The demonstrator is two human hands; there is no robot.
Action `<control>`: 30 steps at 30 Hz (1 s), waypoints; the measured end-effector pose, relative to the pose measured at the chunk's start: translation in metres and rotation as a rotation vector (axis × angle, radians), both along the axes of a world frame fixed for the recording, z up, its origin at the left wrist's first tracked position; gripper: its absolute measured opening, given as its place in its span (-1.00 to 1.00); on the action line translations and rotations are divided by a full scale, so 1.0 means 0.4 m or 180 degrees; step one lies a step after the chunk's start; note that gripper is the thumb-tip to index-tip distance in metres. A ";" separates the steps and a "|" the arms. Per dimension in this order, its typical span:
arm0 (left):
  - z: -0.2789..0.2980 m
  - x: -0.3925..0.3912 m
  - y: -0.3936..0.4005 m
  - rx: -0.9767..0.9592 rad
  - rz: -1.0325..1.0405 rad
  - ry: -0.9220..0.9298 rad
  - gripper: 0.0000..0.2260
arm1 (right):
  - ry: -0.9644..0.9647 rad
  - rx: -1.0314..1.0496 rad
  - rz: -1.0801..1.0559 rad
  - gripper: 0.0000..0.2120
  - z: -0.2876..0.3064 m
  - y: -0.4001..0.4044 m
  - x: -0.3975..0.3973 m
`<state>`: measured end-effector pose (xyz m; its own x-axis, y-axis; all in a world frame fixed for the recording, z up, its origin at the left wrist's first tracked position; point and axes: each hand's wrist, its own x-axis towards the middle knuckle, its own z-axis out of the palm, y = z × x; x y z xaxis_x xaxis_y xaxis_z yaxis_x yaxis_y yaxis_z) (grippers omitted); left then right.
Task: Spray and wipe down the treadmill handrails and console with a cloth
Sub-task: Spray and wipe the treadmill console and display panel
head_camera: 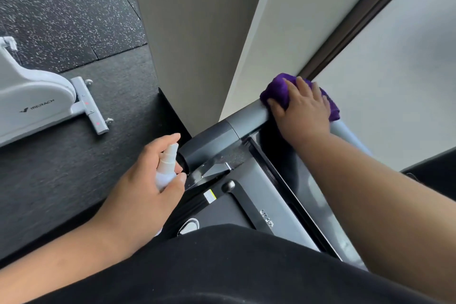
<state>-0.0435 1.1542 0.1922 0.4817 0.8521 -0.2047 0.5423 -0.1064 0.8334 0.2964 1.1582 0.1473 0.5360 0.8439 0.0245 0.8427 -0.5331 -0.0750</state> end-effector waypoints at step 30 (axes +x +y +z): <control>0.018 0.055 -0.010 -0.0001 0.0066 -0.0173 -0.52 | -0.0298 -0.0863 0.0939 -0.26 0.033 -0.051 0.080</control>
